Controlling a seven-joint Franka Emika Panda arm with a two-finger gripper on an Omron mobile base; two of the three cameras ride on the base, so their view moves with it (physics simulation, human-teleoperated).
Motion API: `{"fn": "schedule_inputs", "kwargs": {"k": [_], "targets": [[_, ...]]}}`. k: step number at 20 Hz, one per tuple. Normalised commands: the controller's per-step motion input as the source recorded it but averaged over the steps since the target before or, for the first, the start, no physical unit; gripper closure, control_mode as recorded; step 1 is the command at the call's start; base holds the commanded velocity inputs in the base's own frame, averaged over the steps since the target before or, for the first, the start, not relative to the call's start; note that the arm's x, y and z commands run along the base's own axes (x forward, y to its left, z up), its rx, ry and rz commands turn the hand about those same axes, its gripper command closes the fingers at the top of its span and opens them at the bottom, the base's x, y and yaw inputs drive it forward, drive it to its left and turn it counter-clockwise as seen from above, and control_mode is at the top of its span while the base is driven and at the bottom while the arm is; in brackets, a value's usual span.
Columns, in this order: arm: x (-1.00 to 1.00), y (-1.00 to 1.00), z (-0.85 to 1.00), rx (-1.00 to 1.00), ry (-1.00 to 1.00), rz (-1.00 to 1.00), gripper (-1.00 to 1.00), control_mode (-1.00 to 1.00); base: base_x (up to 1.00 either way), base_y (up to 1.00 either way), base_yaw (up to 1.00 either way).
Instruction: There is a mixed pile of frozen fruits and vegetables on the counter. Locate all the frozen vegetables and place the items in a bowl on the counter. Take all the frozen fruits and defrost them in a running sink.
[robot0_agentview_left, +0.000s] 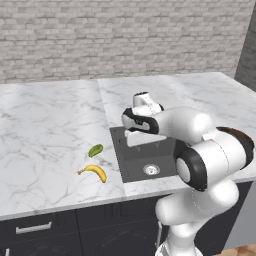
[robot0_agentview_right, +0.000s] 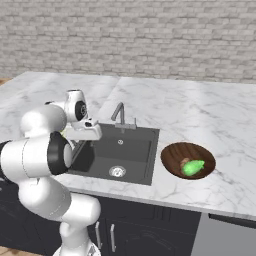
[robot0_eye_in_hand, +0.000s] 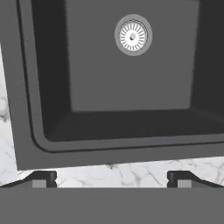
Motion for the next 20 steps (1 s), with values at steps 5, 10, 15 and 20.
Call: {"fn": "schedule_inputs", "kwargs": {"k": [5,10,15,20], "targets": [[-0.06,0.49,-0.19,0.04,0.03,0.08,-1.0,-1.0,0.0,0.0,0.0],[-0.18,0.45,-0.16,0.03,0.0,0.1,-1.0,-1.0,0.0,0.0,0.0],[-0.16,0.44,-0.15,0.02,0.0,0.12,-1.0,-1.0,0.0,0.0,0.0],[-0.07,0.43,-0.06,0.02,0.01,0.12,-1.0,-1.0,0.0,0.0,0.0]]}}
